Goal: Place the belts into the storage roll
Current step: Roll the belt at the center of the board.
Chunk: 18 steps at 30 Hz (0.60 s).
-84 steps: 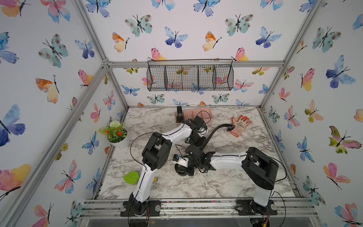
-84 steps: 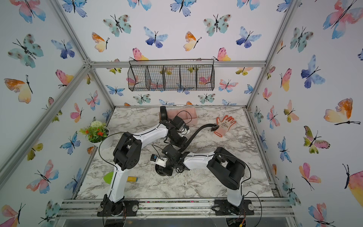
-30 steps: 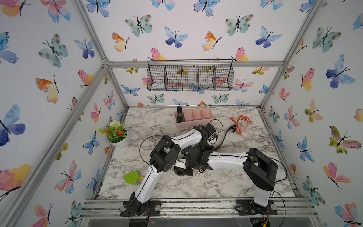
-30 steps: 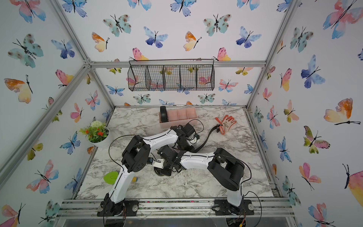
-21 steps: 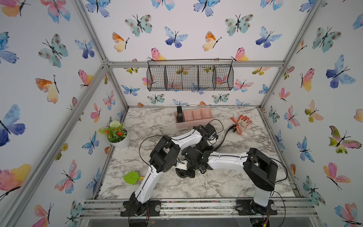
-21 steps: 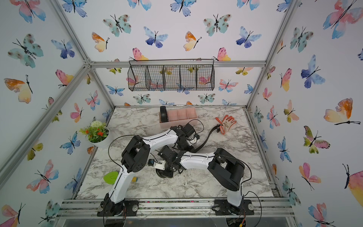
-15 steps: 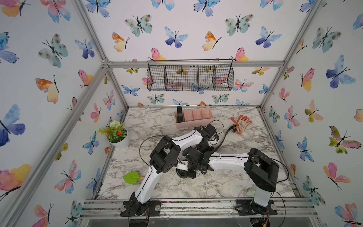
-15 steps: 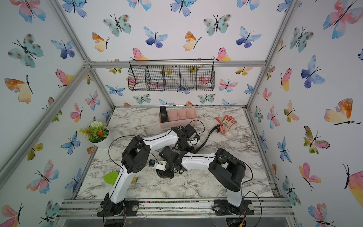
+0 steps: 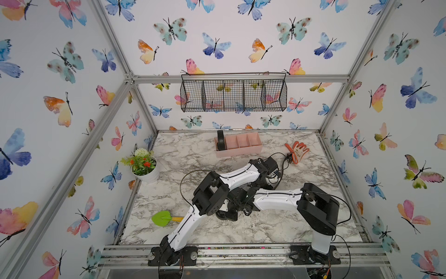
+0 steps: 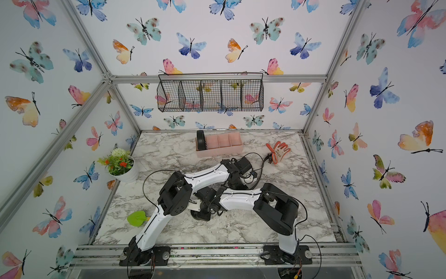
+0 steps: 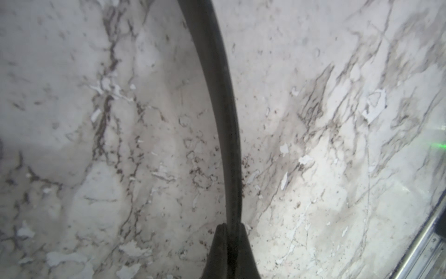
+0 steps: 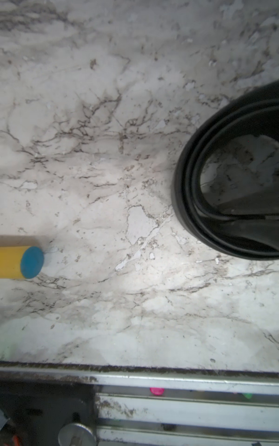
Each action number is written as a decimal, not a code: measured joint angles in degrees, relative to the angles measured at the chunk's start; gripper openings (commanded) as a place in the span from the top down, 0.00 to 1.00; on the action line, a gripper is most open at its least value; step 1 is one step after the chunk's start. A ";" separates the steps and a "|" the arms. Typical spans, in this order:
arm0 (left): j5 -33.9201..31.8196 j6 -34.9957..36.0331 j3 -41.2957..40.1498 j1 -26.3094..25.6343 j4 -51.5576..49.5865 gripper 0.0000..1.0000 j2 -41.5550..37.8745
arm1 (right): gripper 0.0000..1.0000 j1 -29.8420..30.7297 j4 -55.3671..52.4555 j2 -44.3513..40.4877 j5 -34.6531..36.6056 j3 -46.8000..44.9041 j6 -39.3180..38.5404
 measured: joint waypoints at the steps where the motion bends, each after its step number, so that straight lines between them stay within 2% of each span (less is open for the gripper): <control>1: 0.04 0.00 0.02 0.07 -0.04 0.98 0.02 | 0.97 0.11 0.13 0.00 0.09 -0.04 0.15; 10: 0.92 0.52 -7.19 0.22 5.22 0.98 -3.50 | 0.97 0.22 8.55 -2.86 0.57 -7.15 0.42; 12: 0.98 0.55 -8.04 0.33 6.16 0.95 -3.93 | 0.97 0.22 9.88 -3.58 0.70 -8.52 0.79; 14: 0.96 0.55 -8.94 0.44 7.06 0.88 -4.42 | 0.97 0.22 10.86 -3.82 0.74 -9.22 1.09; 18: 0.61 0.13 -11.98 1.22 8.13 0.61 -5.90 | 0.97 0.24 12.96 -4.11 0.79 -10.56 1.77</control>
